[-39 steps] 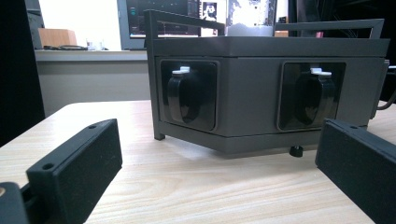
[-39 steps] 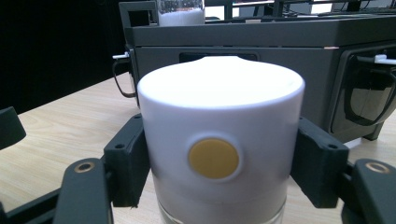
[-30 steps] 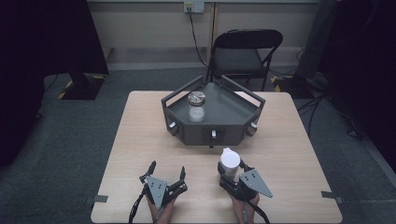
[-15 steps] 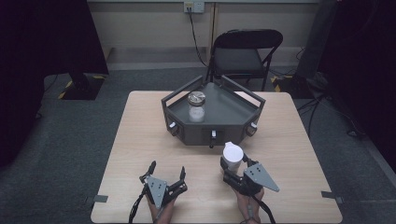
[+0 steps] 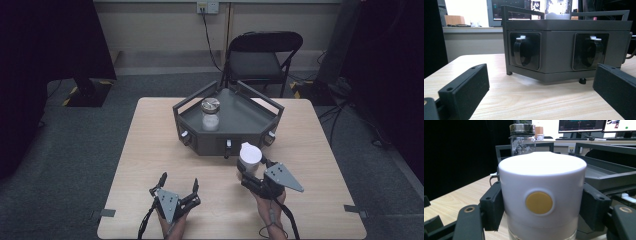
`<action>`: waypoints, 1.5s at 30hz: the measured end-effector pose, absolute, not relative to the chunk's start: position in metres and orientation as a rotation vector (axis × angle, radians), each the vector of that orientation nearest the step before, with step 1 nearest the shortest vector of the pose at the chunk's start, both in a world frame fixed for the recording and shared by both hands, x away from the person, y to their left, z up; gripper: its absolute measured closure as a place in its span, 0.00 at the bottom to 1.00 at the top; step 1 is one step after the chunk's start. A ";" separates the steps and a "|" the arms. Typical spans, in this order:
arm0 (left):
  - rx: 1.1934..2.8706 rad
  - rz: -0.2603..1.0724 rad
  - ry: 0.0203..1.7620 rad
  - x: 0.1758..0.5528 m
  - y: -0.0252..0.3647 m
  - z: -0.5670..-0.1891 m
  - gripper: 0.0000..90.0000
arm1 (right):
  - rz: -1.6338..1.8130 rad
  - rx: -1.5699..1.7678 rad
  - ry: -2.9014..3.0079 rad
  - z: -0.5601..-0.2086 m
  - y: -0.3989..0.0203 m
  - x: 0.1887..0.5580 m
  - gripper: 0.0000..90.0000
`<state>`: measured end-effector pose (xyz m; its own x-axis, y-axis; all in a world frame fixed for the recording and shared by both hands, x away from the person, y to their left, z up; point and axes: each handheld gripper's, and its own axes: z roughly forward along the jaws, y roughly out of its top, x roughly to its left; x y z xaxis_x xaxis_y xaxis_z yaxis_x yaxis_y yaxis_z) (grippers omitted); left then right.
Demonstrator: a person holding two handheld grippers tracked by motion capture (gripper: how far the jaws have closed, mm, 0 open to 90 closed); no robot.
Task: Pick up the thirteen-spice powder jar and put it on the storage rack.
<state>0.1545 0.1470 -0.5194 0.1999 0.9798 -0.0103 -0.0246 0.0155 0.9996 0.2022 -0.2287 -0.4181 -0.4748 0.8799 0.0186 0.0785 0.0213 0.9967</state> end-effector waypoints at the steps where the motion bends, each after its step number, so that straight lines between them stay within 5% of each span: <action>1: 1.269 1.063 1.048 0.154 0.147 -0.519 0.00 | 1.523 0.990 1.632 -0.417 -0.229 0.204 0.33; 30: 1.269 1.062 1.048 0.154 0.147 -0.519 0.00 | 1.522 1.029 1.558 -0.342 -0.223 0.274 0.33; 45: 1.270 1.062 1.047 0.154 0.147 -0.519 0.00 | 1.440 1.108 1.513 -0.333 -0.192 0.316 0.33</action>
